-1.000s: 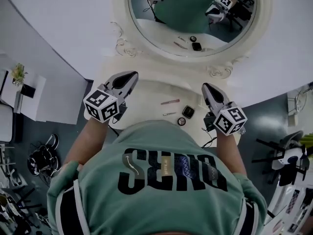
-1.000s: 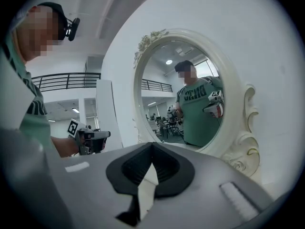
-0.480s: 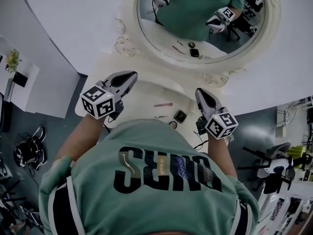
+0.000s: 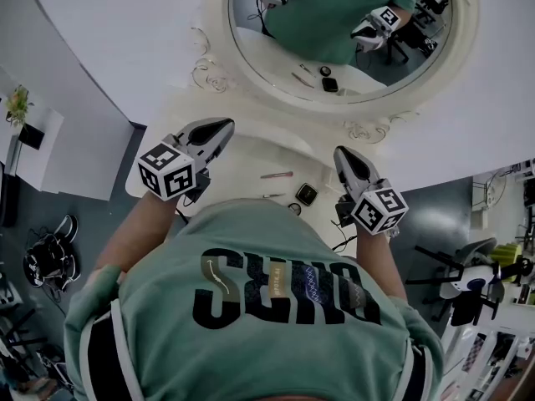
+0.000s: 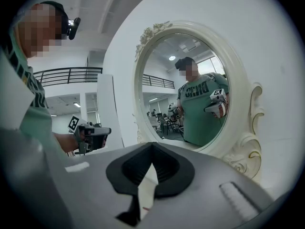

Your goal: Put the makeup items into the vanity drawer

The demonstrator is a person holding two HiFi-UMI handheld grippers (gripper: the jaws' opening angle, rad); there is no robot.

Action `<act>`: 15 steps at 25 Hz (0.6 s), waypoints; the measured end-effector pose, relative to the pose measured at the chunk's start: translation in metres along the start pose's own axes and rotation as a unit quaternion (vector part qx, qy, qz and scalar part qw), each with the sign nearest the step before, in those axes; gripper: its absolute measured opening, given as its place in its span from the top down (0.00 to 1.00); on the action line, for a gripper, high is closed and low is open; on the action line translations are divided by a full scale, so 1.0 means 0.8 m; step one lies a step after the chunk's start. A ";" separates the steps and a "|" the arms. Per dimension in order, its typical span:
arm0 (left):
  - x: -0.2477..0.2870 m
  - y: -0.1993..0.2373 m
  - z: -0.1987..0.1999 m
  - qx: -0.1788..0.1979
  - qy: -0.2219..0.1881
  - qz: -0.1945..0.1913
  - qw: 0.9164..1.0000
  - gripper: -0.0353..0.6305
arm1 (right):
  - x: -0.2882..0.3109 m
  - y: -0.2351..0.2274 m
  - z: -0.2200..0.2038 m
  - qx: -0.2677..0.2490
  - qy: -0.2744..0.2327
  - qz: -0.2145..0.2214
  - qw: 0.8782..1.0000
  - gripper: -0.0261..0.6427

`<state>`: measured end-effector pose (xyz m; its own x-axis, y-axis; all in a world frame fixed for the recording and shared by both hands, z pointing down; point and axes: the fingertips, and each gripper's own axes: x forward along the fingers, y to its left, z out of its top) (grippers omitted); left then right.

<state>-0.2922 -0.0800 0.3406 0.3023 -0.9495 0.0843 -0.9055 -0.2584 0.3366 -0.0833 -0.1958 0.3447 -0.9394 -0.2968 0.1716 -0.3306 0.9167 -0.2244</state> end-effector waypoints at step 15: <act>-0.003 -0.002 -0.007 0.001 0.005 0.003 1.000 0.94 | -0.006 0.012 -0.001 -0.011 -0.001 0.022 1.000 0.95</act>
<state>-0.2900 -0.0760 0.3452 0.3002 -0.9491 0.0952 -0.9077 -0.2536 0.3344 -0.0821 -0.1854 0.3429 -0.9533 -0.2561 0.1600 -0.2864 0.9348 -0.2103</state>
